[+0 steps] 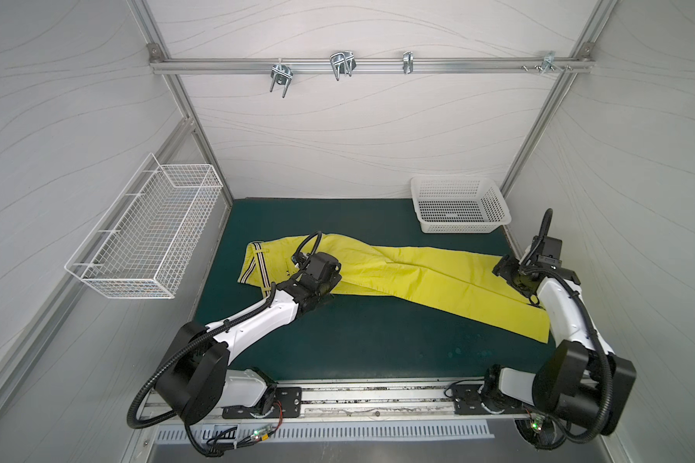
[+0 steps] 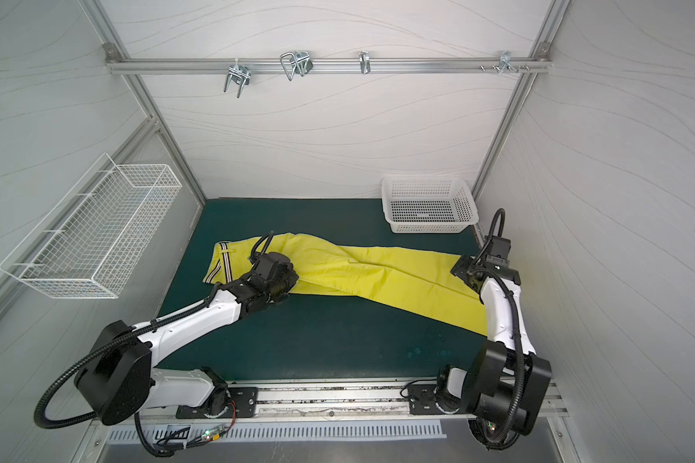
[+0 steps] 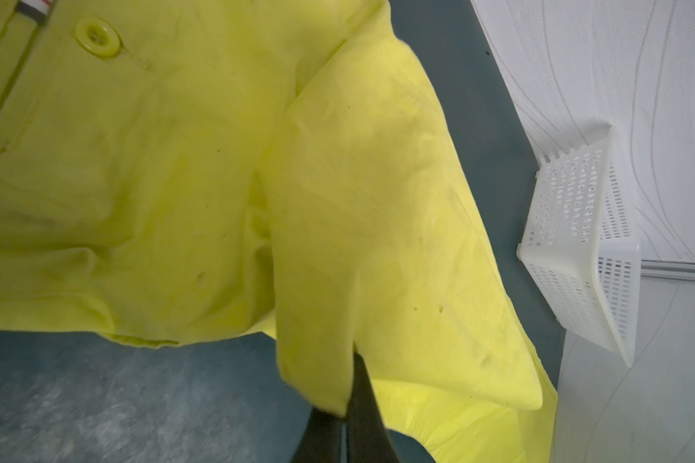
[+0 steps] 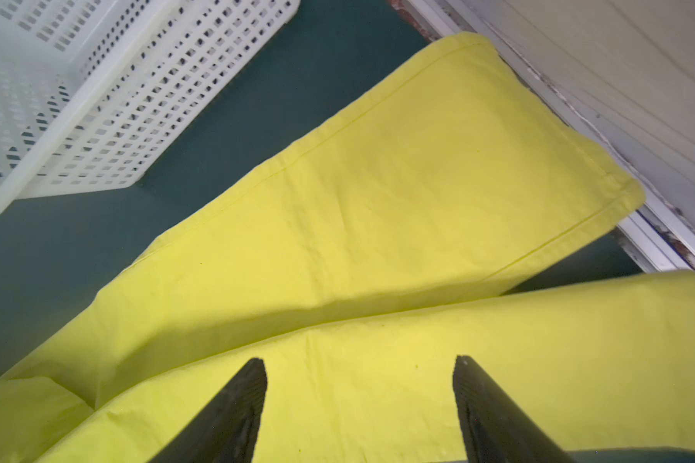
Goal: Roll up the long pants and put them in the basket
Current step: Fold the long pant at the center of the board.
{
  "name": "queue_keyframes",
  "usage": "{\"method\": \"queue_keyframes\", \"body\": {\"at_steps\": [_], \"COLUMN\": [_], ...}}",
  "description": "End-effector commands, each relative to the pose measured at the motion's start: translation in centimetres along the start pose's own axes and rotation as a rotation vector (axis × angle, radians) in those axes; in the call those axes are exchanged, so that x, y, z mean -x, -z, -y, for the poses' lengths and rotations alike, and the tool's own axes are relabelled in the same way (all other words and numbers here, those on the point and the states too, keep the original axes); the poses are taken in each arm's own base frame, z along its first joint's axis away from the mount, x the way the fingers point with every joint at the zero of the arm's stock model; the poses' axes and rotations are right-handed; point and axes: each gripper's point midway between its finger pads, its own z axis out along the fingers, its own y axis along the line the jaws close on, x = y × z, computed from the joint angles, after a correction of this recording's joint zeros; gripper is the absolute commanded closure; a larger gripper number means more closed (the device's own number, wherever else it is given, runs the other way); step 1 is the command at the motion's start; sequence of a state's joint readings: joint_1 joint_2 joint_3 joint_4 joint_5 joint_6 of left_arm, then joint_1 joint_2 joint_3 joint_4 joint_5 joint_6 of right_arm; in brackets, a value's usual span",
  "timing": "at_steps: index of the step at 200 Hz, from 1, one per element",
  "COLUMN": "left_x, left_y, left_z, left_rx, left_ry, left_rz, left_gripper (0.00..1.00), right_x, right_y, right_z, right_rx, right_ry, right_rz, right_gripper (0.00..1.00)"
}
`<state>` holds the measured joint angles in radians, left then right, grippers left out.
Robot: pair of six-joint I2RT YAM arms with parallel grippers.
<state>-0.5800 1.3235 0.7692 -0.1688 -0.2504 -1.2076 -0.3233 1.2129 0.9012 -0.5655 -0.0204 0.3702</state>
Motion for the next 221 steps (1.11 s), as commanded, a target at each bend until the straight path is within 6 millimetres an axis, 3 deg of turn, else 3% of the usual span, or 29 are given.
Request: {"method": "queue_keyframes", "body": {"at_steps": [1, 56, 121, 158, 221], "left_x": [1.1, 1.4, 1.6, 1.7, 1.0], "left_y": [1.2, 1.2, 0.9, 0.4, -0.4], "left_z": [0.5, 0.0, -0.4, -0.5, 0.6], "left_rx": [-0.031, -0.041, -0.046, -0.047, -0.068], "left_ry": [0.006, 0.03, 0.051, 0.07, 0.07], "left_rz": [0.03, 0.009, -0.023, -0.044, -0.103], "left_gripper": [1.0, 1.0, 1.0, 1.0, 1.0], "right_x": [-1.5, -4.3, -2.5, -2.0, -1.0], "right_y": [0.9, -0.2, -0.2, -0.5, -2.1], "right_z": [2.7, 9.0, 14.0, 16.2, 17.7], "right_rx": [-0.065, -0.14, -0.226, -0.218, -0.195], "right_ry": [-0.116, -0.433, -0.546, -0.601, -0.657], "right_rz": [-0.011, -0.057, -0.003, 0.003, 0.008], "right_gripper": [0.21, 0.17, 0.17, 0.19, 0.23]}}
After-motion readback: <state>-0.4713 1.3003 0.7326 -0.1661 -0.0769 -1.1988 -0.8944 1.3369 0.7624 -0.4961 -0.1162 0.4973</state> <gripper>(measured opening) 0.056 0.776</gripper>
